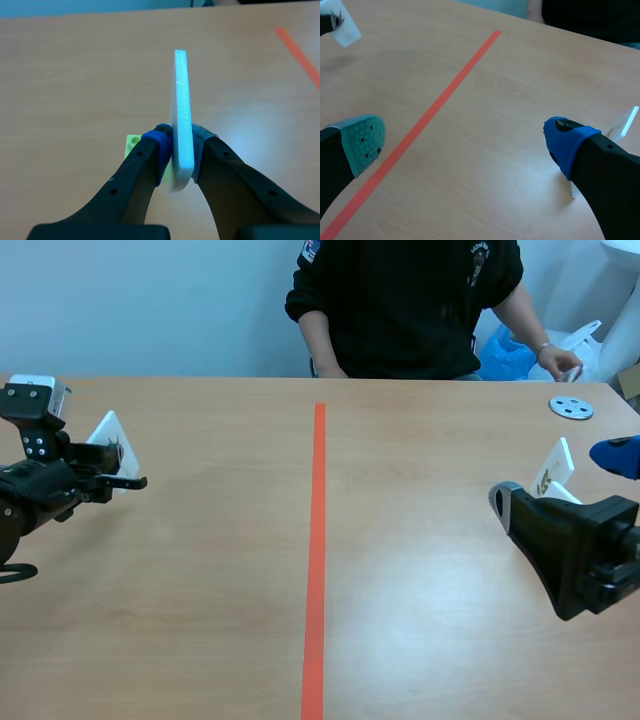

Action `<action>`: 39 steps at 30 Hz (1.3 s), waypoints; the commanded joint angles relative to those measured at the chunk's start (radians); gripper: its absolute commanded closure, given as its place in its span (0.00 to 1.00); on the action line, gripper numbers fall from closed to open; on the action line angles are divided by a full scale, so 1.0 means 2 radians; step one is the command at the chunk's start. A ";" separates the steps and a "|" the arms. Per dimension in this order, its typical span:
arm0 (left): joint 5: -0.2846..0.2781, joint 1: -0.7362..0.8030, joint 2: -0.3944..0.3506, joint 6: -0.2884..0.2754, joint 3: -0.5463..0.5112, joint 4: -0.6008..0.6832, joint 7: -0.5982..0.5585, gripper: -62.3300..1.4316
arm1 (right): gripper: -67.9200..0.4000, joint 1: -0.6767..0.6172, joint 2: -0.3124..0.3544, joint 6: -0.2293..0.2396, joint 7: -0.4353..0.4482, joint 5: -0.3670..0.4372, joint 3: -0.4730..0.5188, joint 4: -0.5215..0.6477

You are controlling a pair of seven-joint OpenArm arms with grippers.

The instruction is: Sort the leaf by its shape. The table is split by an orange tape line. A compound leaf with several leaflets goes to the left side, a simple leaf with one blade goes to the right side. Return to the home posture when a red brick is placed on the table.

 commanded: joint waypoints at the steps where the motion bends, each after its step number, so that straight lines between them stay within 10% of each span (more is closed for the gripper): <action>1: -0.007 -0.004 -0.003 -0.002 -0.001 -0.010 -0.018 0.89 | 0.00 0.007 0.003 -0.002 0.008 0.004 0.001 0.000; 19: -0.056 -0.006 -0.002 -0.002 -0.001 -0.102 -0.049 0.87 | 0.00 0.007 0.003 -0.002 0.008 0.004 0.001 0.000; 25: -0.060 -0.006 -0.002 -0.002 -0.001 -0.105 -0.057 0.68 | 0.00 0.007 0.003 -0.002 0.008 0.004 0.001 0.000; 33: -0.060 -0.004 -0.005 -0.006 -0.001 -0.081 -0.071 0.12 | 0.00 0.007 0.003 -0.002 0.008 0.004 0.001 0.000; 39: -0.059 0.003 -0.028 -0.006 -0.002 -0.021 -0.057 0.00 | 0.00 0.007 0.003 -0.002 0.007 0.004 0.001 0.000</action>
